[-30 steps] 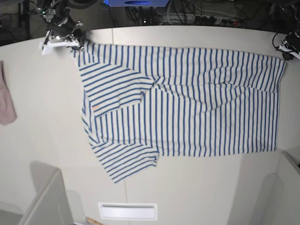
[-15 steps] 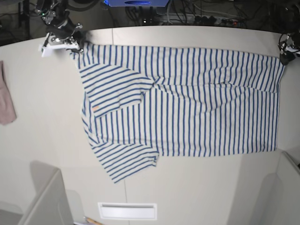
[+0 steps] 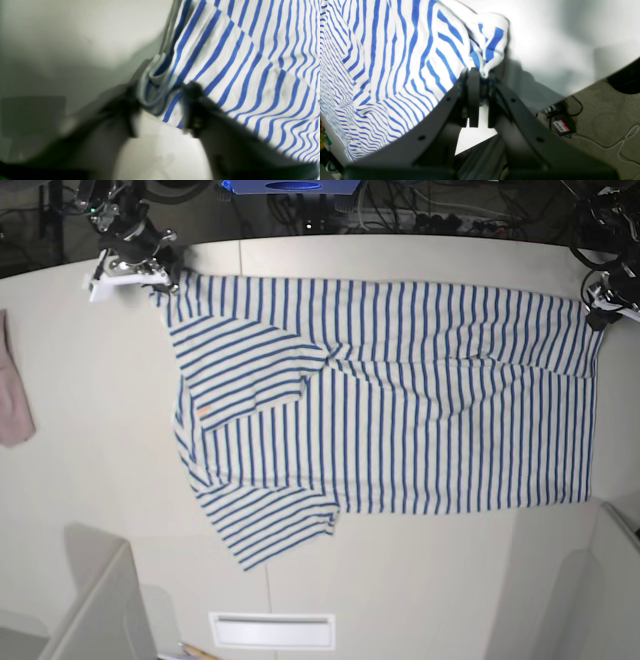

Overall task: Fold the T-shirt properly
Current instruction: 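Pull the held shoulder edges further toward the robot, flattening the shirt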

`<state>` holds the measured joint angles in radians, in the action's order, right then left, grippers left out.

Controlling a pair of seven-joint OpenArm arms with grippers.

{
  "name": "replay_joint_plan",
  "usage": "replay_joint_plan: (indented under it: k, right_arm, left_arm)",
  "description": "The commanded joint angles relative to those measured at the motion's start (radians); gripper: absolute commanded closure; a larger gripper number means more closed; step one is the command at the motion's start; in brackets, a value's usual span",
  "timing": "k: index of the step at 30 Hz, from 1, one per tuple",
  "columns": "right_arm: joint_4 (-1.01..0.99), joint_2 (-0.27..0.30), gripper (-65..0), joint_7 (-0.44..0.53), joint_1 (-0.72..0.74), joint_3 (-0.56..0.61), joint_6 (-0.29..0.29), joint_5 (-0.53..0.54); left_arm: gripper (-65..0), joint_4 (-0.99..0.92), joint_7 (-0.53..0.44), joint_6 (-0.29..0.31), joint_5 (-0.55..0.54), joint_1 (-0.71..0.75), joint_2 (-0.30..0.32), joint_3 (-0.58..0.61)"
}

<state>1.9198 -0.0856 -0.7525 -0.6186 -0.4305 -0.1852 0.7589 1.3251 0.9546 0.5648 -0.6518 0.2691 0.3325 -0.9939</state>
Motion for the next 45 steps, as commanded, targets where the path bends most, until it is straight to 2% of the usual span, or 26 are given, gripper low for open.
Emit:
replay_joint_plan:
  k: [1, 3, 4, 9, 13, 18, 24, 29, 34, 37, 39, 42, 45]
  right_arm:
    - [0.019, 0.004, 0.0, 0.011, -0.004, -0.004, 0.01, 0.007]
    - [0.019, 0.004, 0.0, 0.011, -0.004, -0.004, 0.01, 0.006]
    - [0.019, 0.004, 0.0, 0.011, -0.004, -0.004, 0.01, 0.006]
    - [0.019, 0.004, 0.0, 0.011, -0.004, -0.003, 0.01, 0.007]
    - [0.019, 0.004, 0.0, 0.011, -0.004, -0.008, 0.01, 0.007]
    - [0.048, 0.004, 0.0, 0.011, -0.004, -0.006, 0.01, 0.007]
    - [0.062, 0.004, 0.0, 0.008, 0.022, -0.009, 0.01, 0.009]
    - [0.062, 0.005, 0.0, 0.004, 0.016, -0.011, 0.01, 0.004]
    - [0.054, 0.007, 0.0, 0.009, -0.011, -0.011, 0.01, 0.001]
    - [0.031, 0.033, 0.0, 0.009, -0.013, -0.009, 0.01, 0.0]
    - [0.01, 0.034, 0.0, 0.011, -0.01, -0.009, 0.01, 0.0]
    - [-0.003, 0.034, 0.0, 0.009, -0.013, -0.009, 0.01, 0.0]
    - [-0.003, 0.034, 0.0, 0.011, -0.031, -0.009, 0.01, 0.0]
  left_arm:
    - [-10.4, 0.02, -0.015, 0.002, -0.013, 0.002, 0.023, -0.009]
    - [-0.5, 0.02, -0.015, 0.002, -0.013, 0.003, 0.023, -0.01]
    - [0.0, 0.017, -0.015, 0.002, -0.013, 0.003, 0.023, -0.01]
    - [0.0, 0.041, -0.01, 0.002, -0.016, 0.017, 0.023, -0.01]
    - [0.0, 0.19, -0.006, 0.002, -0.023, 0.078, 0.021, -0.012]
    - [0.0, 0.328, -0.001, 0.002, -0.024, 0.109, 0.017, -0.089]
    - [0.0, 0.327, 0.0, 0.002, -0.02, 0.109, 0.02, -0.087]
    - [0.0, 0.322, 0.102, 0.002, -0.015, 0.135, 0.018, -0.087]
    - [0.0, 0.278, 0.103, 0.002, 0.025, 0.204, 0.015, -0.084]
    - [0.0, 0.202, 0.076, 0.002, 0.129, 0.201, 0.015, -0.081]
    - [0.0, 0.155, 0.025, 0.002, 0.172, 0.201, 0.015, -0.036]
    - [0.0, 0.089, -0.056, 0.002, 0.192, 0.209, 0.015, 0.02]
    - [0.0, 0.058, -0.078, 0.002, 0.192, 0.206, 0.015, 0.031]
